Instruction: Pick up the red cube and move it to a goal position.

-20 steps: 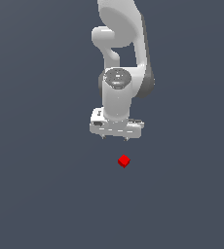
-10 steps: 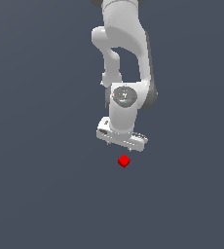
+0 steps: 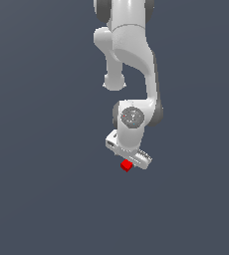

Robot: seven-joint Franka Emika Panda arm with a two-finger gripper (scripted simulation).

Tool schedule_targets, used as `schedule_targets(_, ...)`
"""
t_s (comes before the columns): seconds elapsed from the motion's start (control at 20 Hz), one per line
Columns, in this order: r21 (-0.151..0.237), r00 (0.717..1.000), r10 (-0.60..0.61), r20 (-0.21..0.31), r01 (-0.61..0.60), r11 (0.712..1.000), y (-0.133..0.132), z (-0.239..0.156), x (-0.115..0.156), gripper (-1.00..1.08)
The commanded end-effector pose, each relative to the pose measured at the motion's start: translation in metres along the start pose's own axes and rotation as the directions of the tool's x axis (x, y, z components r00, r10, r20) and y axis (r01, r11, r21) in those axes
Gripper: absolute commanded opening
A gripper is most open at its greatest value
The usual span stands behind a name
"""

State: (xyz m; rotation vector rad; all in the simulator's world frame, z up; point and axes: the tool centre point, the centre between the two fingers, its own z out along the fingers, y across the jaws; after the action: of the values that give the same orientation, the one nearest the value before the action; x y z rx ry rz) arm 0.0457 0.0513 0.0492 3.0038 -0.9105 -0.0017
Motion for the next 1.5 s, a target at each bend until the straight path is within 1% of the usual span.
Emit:
schedule_targets(0.0, 0.001, 0.999, 0.050, -0.001, -0.050, 0.999, -0.005, 0.010, 0.003, 1.00)
schedule_targets(0.3, 0.002, 0.992, 0.125, 0.000, -0.125, 0.992, -0.013, 0.025, 0.008, 1.00)
schedule_targets(0.6, 0.003, 0.989, 0.149, 0.000, -0.149, 0.989, -0.015, 0.029, 0.011, 1.00)
schedule_targets(0.65, 0.003, 0.989, 0.149, 0.000, -0.149, 0.989, -0.015, 0.029, 0.011, -1.00)
schedule_targets(1.2, 0.003, 0.989, 0.149, 0.000, -0.149, 0.989, -0.015, 0.029, 0.011, -1.00)
schedule_targets(1.45, 0.003, 0.989, 0.149, 0.000, -0.149, 0.989, -0.013, 0.018, 0.012, -1.00)
